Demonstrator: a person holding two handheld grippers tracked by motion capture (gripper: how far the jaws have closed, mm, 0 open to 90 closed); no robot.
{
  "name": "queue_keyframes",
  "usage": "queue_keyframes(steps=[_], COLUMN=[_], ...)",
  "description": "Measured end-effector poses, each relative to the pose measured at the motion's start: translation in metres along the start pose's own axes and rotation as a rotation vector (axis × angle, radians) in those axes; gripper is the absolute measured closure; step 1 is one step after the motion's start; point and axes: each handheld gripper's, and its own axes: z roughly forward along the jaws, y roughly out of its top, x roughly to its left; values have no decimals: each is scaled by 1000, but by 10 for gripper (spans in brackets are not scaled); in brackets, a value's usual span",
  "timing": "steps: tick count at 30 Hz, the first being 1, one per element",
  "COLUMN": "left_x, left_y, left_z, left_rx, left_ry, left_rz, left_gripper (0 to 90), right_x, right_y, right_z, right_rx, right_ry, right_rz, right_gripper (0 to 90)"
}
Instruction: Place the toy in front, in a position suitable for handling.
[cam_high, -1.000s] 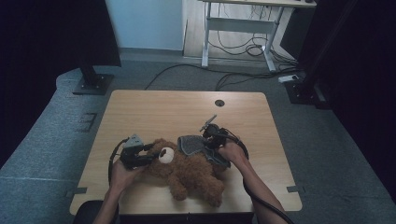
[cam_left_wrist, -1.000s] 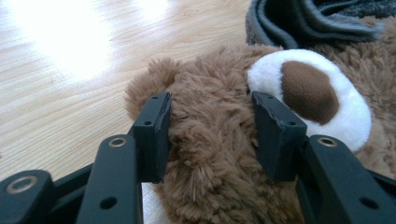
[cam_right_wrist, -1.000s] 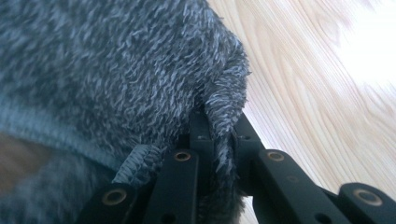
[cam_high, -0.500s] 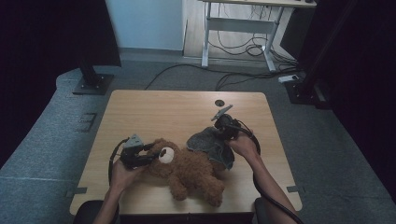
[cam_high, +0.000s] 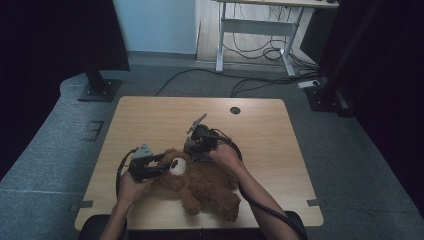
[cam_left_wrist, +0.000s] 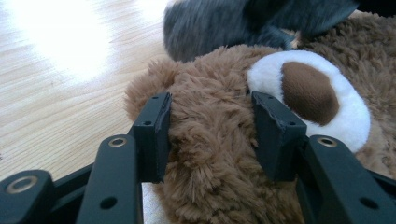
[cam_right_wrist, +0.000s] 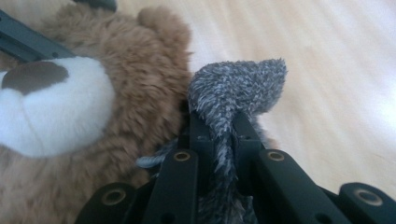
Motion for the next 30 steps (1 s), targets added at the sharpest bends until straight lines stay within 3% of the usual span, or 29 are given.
queue_keyframes(steps=[7,11,23,30], left_x=[0,0,1,1], left_y=[0,-1,-1,-2], left_z=[0,1,1,0], left_rx=[1,-1,-2,-2], left_ry=[0,0,1,-6], left_rz=[-1,-5,-8,-7], left_gripper=[489,489,489,489], right_x=[0,-5,-19,-40], right_y=[-5,-12,-21,-41], right_z=[26,31,34,30], right_rx=[35,51,72,133], right_ry=[76,83,-2,-108], right_rz=[30,53,82,119], right_gripper=[821,823,825,825])
